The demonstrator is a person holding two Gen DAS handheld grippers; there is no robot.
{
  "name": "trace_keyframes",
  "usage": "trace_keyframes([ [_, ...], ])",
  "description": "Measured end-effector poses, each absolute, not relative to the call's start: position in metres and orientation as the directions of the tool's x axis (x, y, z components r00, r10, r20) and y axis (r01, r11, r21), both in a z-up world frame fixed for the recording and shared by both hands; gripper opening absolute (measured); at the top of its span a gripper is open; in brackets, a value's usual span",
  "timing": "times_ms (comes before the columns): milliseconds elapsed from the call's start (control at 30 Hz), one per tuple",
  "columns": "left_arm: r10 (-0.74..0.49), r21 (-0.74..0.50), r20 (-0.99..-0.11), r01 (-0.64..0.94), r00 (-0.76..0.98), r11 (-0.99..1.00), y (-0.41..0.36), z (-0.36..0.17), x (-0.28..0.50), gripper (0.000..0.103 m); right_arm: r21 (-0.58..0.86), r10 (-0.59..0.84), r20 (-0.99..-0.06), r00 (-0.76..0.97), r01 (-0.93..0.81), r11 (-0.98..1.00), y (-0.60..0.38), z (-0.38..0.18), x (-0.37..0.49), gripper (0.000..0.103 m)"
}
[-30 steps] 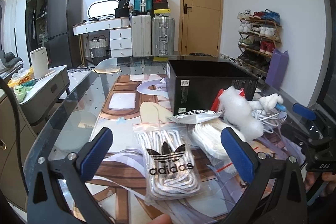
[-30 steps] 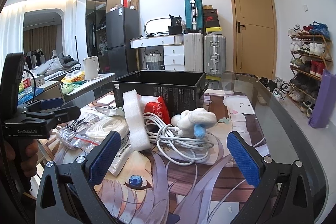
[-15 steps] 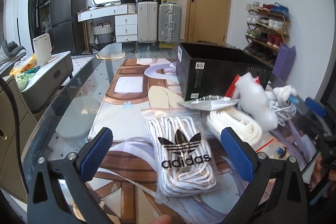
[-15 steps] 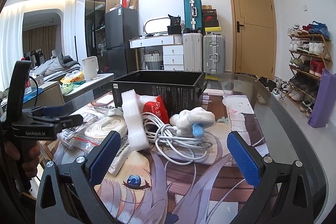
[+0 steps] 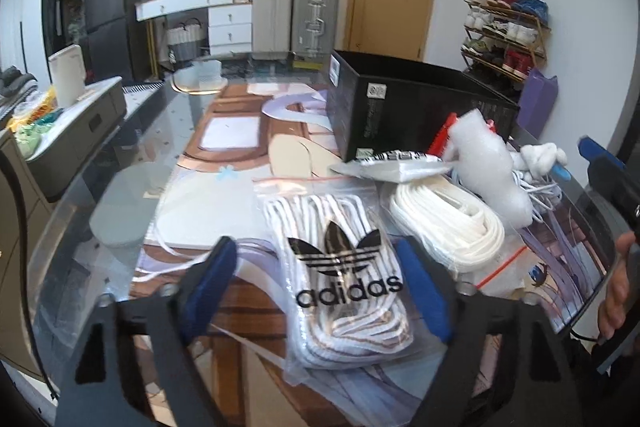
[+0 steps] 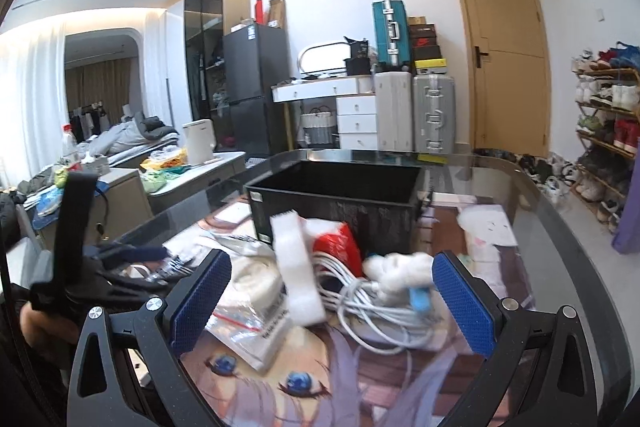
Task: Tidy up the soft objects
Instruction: 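Close the left tool on the adidas lace bag while the right tool grasps the white foam strip, then lift the lace bag with the left tool while the right tool carries the foam strip over the black box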
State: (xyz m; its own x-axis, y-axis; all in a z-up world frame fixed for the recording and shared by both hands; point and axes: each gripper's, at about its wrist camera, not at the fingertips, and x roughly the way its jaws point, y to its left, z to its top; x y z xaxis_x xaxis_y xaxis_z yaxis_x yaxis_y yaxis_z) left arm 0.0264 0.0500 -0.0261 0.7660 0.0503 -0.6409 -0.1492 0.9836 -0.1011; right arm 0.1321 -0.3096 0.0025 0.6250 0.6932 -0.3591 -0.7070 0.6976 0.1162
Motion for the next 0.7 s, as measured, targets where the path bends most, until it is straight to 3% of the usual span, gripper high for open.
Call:
trace_keyframes([
  [133, 0.046, -0.081, -0.647, -0.128, 0.761, 0.988, 0.043, -0.027, 0.025, 0.052, 0.102, 0.702, -0.385, 0.599, -0.729, 0.677, -0.295, 0.005, 0.136, 0.103],
  [233, 0.049, -0.077, -0.641, -0.128, 0.766, 0.989, 0.042, -0.025, 0.024, 0.046, 0.085, 0.694, -0.421, 0.584, -0.736, 0.671, -0.285, 0.002, 0.141, 0.096],
  [700, 0.059, -0.106, -0.607, -0.154, 0.792, 0.982, 0.053, -0.018, 0.019, 0.043, 0.039, 0.637, -0.561, 0.528, -0.752, 0.658, -0.250, -0.019, 0.161, 0.060],
])
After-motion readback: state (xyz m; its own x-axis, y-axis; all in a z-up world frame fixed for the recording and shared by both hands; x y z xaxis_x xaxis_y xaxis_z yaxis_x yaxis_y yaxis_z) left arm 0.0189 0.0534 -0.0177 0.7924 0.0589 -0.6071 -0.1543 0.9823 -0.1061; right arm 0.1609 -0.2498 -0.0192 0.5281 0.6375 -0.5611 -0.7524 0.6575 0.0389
